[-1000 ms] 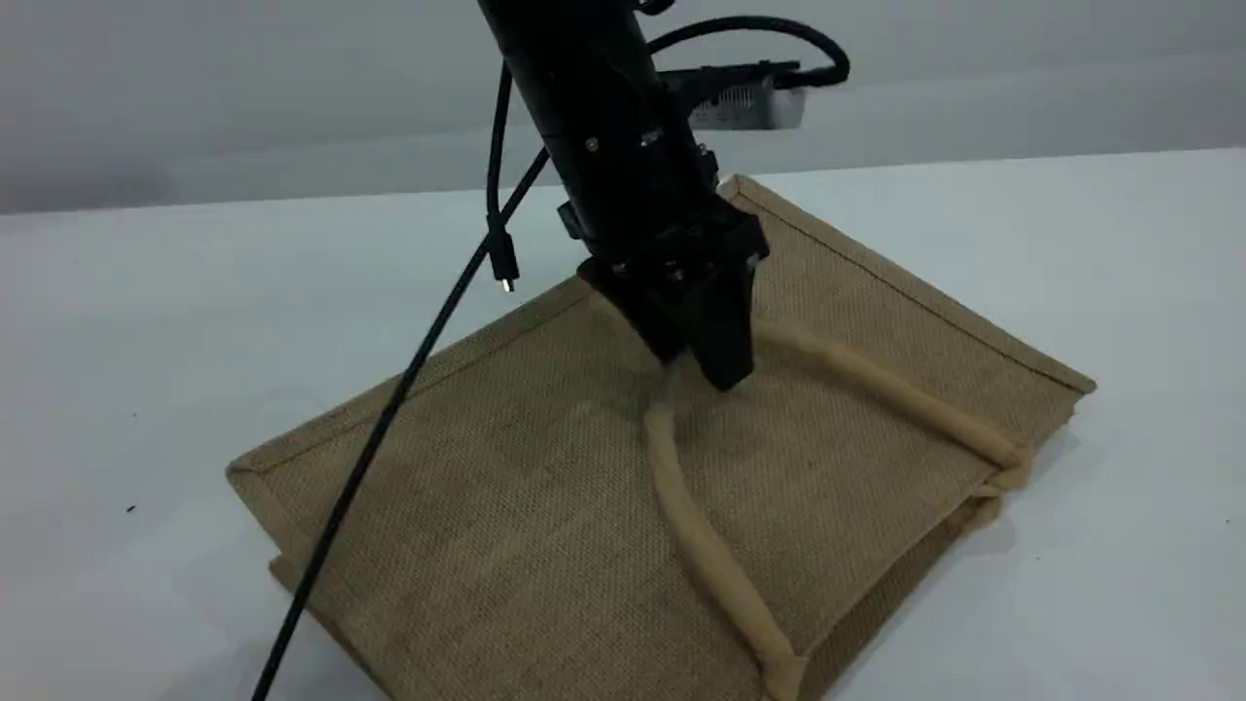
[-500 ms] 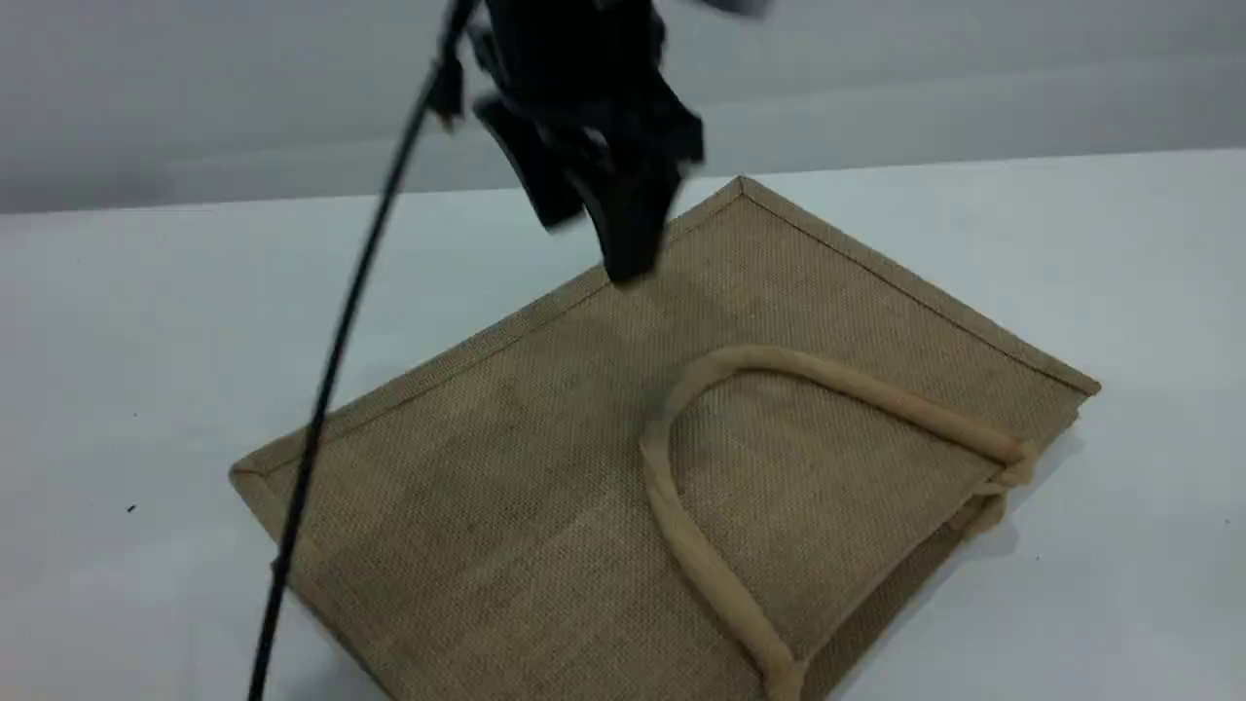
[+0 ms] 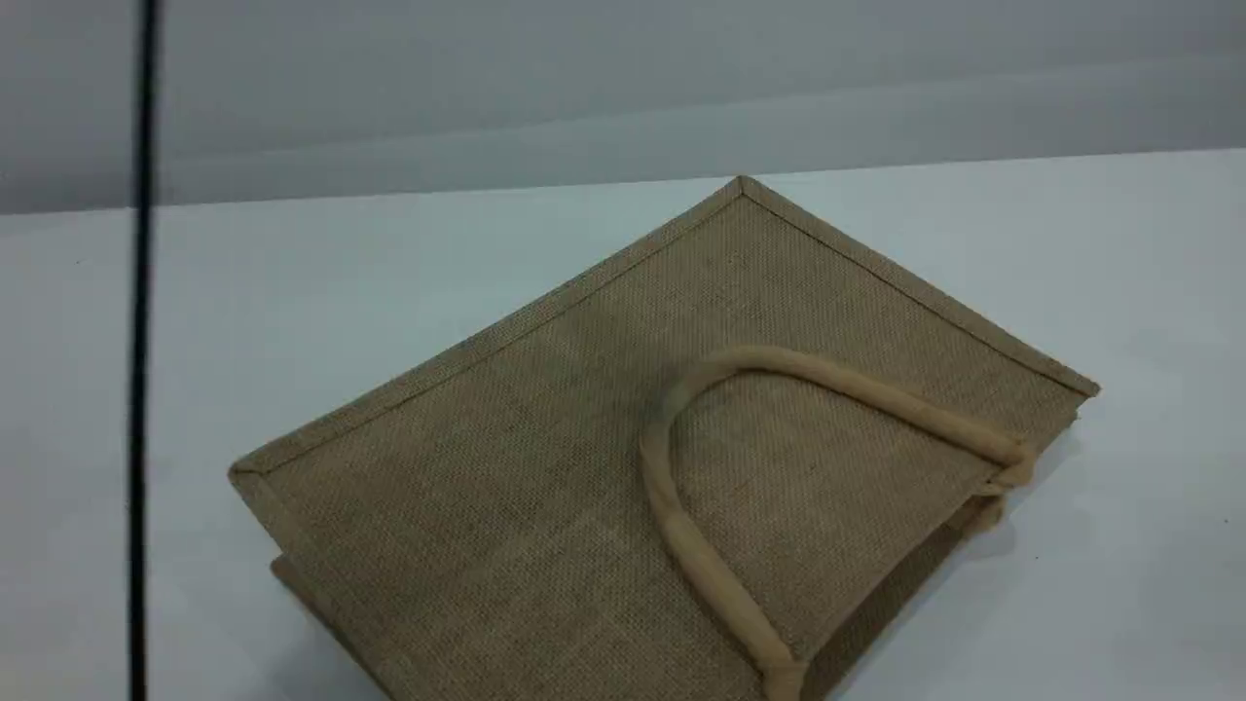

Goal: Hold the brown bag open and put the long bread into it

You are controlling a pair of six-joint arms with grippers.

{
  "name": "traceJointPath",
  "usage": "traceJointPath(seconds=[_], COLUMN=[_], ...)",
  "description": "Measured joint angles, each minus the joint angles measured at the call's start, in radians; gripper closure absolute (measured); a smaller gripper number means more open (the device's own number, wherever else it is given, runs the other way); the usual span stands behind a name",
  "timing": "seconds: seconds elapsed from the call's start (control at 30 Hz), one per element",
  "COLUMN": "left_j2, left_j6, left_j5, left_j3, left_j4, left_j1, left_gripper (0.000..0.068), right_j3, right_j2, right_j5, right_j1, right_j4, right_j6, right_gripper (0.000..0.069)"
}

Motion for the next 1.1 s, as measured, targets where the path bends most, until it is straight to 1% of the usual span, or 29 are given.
traceJointPath(seconds=[0.07,0.1,0.17,0.23,0.3,0.37,0.47,0.5,0.57,0.77,0.9,1.03,1.1], left_j2=[-0.072,-0.112,-0.192,-0.265,-0.344,-0.415,-0.527,-0.567,-0.64,-0.876,-1.03,-1.173,-1.247], left_j6=[0.02,0.025,0.025,0.024,0.015,-0.017,-0.075,-0.089,-0.117,-0.19,-0.223,-0.223,-0.222], left_j5=[0.0,0.001,0.001,0.0,0.0,0.0,-0.001,-0.002,-0.003,-0.005,-0.005,-0.083,-0.102], left_j3=[0.002,0.002,0.002,0.014,0.05,0.103,0.214,0.262,0.365,0.7,0.931,1.138,1.22], left_j4=[-0.07,-0.091,-0.111,-0.111,-0.102,-0.07,-0.012,0.003,0.016,0.021,0.046,0.063,0.078], left_j1=[-0.023,-0.042,-0.087,-0.147,-0.208,-0.276,-0.358,-0.377,-0.39,-0.39,-0.39,-0.39,-0.39], left_gripper=[0.0143,0.0143,0.0143,0.0143,0.0143,0.0143,0.0143,0.0143,0.0143,0.0143,0.0143,0.0143,0.0143], right_j3=[0.0,0.0,0.0,0.0,0.0,0.0,-0.001,-0.001,-0.001,-0.001,-0.001,-0.001,-0.001], right_j2=[0.0,0.0,0.0,0.0,0.0,0.0,0.0,0.0,0.0,0.0,0.0,0.0,0.0], right_j5=[0.0,0.0,0.0,0.0,0.0,0.0,0.001,0.001,0.001,0.002,0.002,0.002,0.002], right_j1=[0.0,0.0,0.0,0.0,0.0,0.0,0.0,0.0,0.0,0.001,0.001,0.001,0.001], right_j4=[0.004,0.004,0.004,0.004,0.004,0.004,0.004,0.004,0.004,0.004,0.004,0.005,0.005], right_j6=[0.0,0.0,0.0,0.0,0.0,0.0,0.0,0.0,0.0,0.0,0.0,-0.001,-0.001], right_gripper=[0.0213,0.0213,0.0213,0.0213,0.0213,0.0213,0.0213,0.0213,0.0213,0.0213,0.0213,0.0213,0.0213])
